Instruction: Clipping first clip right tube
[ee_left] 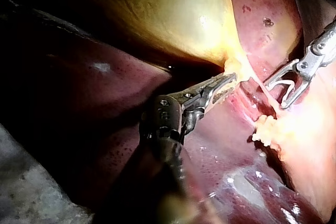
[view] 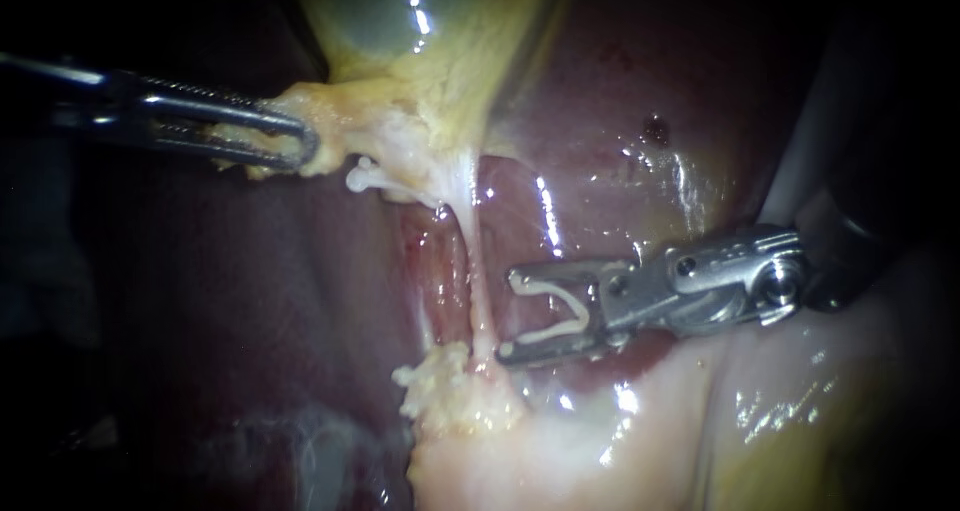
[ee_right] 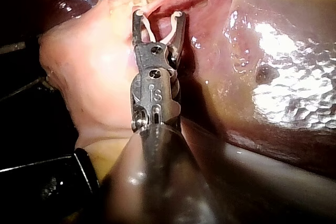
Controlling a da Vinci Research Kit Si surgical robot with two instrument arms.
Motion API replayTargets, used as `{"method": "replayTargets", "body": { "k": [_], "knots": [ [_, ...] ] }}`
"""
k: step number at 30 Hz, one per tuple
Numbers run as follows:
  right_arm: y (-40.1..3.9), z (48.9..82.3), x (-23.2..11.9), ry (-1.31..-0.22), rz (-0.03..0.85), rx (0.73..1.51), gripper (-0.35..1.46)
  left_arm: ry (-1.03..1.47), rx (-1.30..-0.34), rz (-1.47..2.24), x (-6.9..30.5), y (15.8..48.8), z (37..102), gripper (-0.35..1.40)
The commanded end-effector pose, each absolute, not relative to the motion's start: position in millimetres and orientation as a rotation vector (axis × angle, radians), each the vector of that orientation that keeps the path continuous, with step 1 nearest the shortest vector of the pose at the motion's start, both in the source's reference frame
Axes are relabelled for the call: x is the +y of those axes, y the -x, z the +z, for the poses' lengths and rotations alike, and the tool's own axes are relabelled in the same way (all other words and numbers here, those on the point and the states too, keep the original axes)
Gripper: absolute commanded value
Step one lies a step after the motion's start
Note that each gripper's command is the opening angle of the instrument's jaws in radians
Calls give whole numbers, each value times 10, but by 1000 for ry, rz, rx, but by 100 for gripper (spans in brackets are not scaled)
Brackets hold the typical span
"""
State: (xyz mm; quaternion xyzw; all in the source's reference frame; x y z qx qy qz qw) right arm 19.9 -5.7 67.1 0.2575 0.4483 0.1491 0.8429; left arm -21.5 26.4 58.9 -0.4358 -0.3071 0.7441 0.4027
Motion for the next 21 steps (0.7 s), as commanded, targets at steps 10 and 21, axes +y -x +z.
{"method": "replayTargets", "body": {
  "k": [10,21],
  "knots": [
    [-223,687,-64,-576,325,946,50,1101,-775,1880,264,216,590,-35],
    [-245,698,-69,-623,338,966,50,1101,-774,1880,263,216,589,-35]
  ]
}}
